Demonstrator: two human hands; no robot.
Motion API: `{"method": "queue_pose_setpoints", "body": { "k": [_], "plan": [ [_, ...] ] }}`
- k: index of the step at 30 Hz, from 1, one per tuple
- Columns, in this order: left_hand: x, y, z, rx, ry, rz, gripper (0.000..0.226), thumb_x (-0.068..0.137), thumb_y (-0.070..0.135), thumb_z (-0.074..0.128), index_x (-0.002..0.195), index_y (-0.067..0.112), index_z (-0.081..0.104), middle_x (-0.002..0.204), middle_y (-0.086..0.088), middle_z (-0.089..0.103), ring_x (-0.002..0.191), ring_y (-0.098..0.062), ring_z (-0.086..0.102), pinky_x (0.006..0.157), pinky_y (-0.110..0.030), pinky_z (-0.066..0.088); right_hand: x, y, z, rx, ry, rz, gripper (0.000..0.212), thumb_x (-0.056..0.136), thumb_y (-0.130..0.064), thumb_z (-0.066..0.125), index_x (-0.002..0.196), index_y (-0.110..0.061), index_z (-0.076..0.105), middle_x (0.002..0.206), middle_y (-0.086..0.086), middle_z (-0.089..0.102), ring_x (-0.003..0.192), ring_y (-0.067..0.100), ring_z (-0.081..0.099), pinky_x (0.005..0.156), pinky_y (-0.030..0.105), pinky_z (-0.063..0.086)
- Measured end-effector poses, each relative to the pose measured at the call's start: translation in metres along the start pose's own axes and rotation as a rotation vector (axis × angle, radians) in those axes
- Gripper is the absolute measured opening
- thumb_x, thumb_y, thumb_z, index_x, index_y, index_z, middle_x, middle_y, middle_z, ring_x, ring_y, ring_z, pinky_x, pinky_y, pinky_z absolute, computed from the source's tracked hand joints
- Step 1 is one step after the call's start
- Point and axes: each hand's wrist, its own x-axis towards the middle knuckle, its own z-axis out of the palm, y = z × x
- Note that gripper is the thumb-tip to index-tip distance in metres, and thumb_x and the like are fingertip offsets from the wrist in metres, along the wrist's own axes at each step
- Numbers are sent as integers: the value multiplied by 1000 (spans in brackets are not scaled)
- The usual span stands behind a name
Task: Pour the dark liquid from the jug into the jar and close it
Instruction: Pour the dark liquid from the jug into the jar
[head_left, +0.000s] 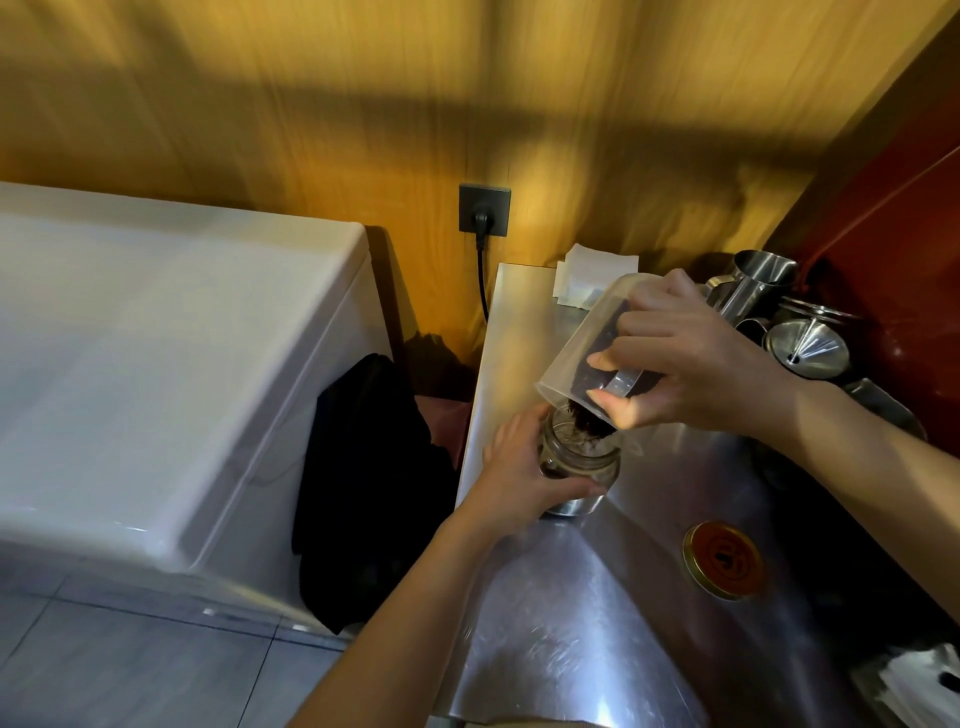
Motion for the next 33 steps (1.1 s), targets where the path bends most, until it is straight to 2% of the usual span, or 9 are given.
{"method": "queue_pose_setpoints", "body": {
  "k": [8,17,22,24,28,33],
  "plan": [
    [0,-2,-2,-5,-15,7,84,59,48,81,130,36,37,121,14,42,122,-13,37,106,-40,32,-2,1,0,0,27,1,32,78,-29,59,64,-1,64,54,10,54,58,28,49,67,30,20],
    [1,-1,-2,6,-8,14,88,54,54,76,131,34,38,122,11,44,122,-15,39,106,-41,34,-1,-1,1,-15,61,-30,29,76,-27,61,65,-1,65,55,10,54,59,27,51,70,28,18],
    [1,-1,-1,-1,3,11,87,52,58,75,128,36,39,123,10,46,122,-16,41,106,-41,34,-2,-2,4,-11,109,-54,27,77,-25,61,64,-1,65,53,9,52,64,20,40,73,27,16],
    [1,0,-1,-9,17,17,87,49,60,74,126,36,41,124,9,48,121,-15,42,105,-40,35,-3,-2,5,-8,111,-53,28,78,-25,62,63,-1,65,52,9,52,62,23,43,72,27,17],
    [2,-2,-2,1,3,28,84,57,49,80,129,35,40,129,7,47,123,-16,40,107,-44,34,-4,-1,6,-10,125,-53,28,78,-25,62,63,-1,65,50,9,50,64,18,34,73,26,16],
    [2,1,-3,18,-8,21,86,54,54,75,130,33,40,129,7,46,122,-16,40,102,-35,33,-2,-3,6,-11,126,-94,23,77,-22,64,64,-3,65,51,8,50,65,16,32,74,26,15]
  ]
}}
